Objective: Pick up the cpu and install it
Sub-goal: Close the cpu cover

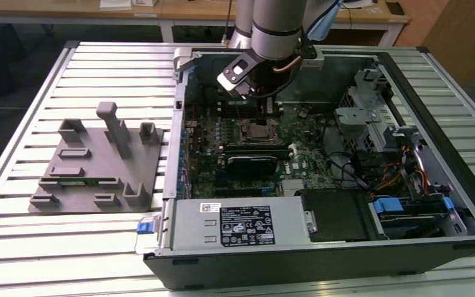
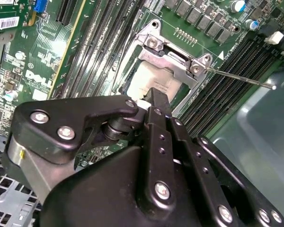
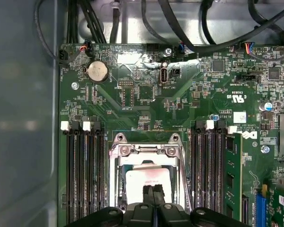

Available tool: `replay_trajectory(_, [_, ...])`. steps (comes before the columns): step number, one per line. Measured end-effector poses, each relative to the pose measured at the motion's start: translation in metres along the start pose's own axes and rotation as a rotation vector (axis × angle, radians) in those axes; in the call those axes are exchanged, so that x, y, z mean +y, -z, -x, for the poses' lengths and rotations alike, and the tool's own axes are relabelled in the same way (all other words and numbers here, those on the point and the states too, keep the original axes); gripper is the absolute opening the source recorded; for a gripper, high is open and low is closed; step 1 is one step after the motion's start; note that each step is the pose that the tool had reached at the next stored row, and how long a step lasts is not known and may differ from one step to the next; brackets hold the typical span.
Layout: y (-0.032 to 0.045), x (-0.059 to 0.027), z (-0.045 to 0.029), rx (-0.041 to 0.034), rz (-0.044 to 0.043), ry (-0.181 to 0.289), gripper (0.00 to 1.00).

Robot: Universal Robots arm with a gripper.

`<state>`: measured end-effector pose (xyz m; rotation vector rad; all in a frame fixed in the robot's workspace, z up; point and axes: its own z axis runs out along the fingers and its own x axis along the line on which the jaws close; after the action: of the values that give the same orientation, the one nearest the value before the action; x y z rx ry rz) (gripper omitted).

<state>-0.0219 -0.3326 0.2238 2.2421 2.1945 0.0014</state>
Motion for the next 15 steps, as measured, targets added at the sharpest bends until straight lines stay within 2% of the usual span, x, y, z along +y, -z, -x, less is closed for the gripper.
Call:
replay_trajectory(3, [0.0, 0.0, 0.0, -0.0001, 0.0, 0.01, 0.11])
replay_trajectory(15, [-0.0002, 0.0, 0.0, 0.0008, 0.0006, 0.228, 0.11])
